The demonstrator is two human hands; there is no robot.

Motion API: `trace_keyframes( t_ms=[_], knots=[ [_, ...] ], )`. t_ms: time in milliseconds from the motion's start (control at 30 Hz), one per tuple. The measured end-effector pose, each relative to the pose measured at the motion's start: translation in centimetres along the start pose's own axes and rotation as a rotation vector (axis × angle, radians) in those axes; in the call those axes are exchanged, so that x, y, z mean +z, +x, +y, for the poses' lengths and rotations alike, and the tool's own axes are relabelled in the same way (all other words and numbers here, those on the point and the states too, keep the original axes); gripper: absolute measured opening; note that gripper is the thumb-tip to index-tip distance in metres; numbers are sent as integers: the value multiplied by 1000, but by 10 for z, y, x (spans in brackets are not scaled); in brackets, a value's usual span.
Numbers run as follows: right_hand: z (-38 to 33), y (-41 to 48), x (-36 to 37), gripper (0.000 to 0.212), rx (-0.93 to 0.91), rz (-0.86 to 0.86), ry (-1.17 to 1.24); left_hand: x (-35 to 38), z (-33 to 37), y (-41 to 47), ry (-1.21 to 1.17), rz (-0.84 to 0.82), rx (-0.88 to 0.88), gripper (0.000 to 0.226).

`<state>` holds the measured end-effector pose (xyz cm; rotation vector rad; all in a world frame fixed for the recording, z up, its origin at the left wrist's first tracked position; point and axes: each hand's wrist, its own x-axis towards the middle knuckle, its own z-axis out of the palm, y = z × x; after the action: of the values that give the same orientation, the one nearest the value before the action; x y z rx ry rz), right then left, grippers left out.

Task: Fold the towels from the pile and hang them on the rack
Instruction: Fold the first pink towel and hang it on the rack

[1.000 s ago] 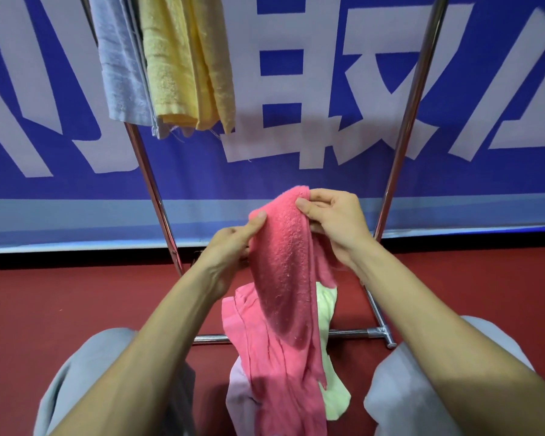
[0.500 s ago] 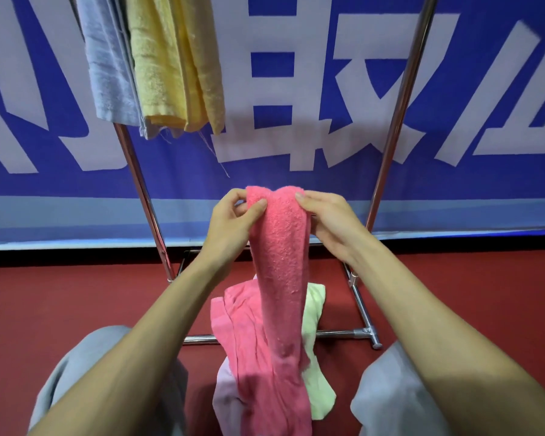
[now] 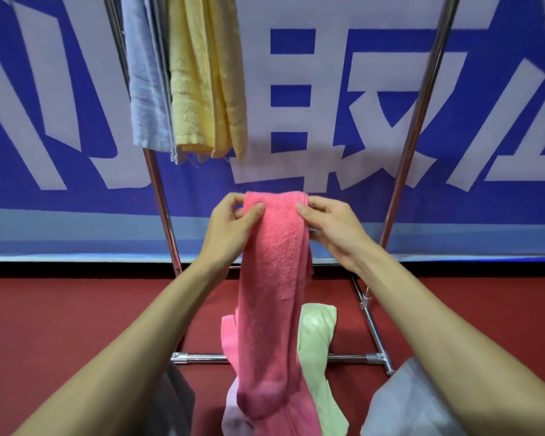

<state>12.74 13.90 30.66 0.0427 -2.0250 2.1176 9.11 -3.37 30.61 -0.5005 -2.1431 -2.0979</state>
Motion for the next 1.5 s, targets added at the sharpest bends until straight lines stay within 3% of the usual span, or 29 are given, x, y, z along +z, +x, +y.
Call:
trace_keyframes(
  t_ms=[133,233,367,467,600,767,900,1033,1133,1333,1500],
  knots=[
    [37,-12,0,23,153,-89,54,5,-24,-9,-25,68,-94,13],
    [46,-18,7,21,249,-126,-39,10,-25,-5,39,144,-88,10],
    [46,-18,5,26,156,-151,-74,11,-29,-4,17,260,-170,8],
    [46,-22,6,8,132,-141,-69,10,-34,-6,8,290,-206,10],
    [50,-22,11,25,30,25,-293,7,-38,-6,-68,303,-296,8],
    [52,-20,13,15,-137,172,-745,9,-38,-8,-227,246,-439,20],
    [55,-16,8,13,-142,197,-897,16,-33,-14,-249,161,-411,12],
    [51,-13,0,11,-4,214,-530,16,-32,-16,-222,43,-363,6],
    [43,-12,-1,18,46,217,-250,17,-39,-18,-153,-11,-362,27],
    [30,-11,-7,13,90,282,7,24,-47,-30,-146,-264,-426,39],
    [26,-15,-18,11,132,362,261,33,-56,-35,-141,-313,-376,28]
  ],
)
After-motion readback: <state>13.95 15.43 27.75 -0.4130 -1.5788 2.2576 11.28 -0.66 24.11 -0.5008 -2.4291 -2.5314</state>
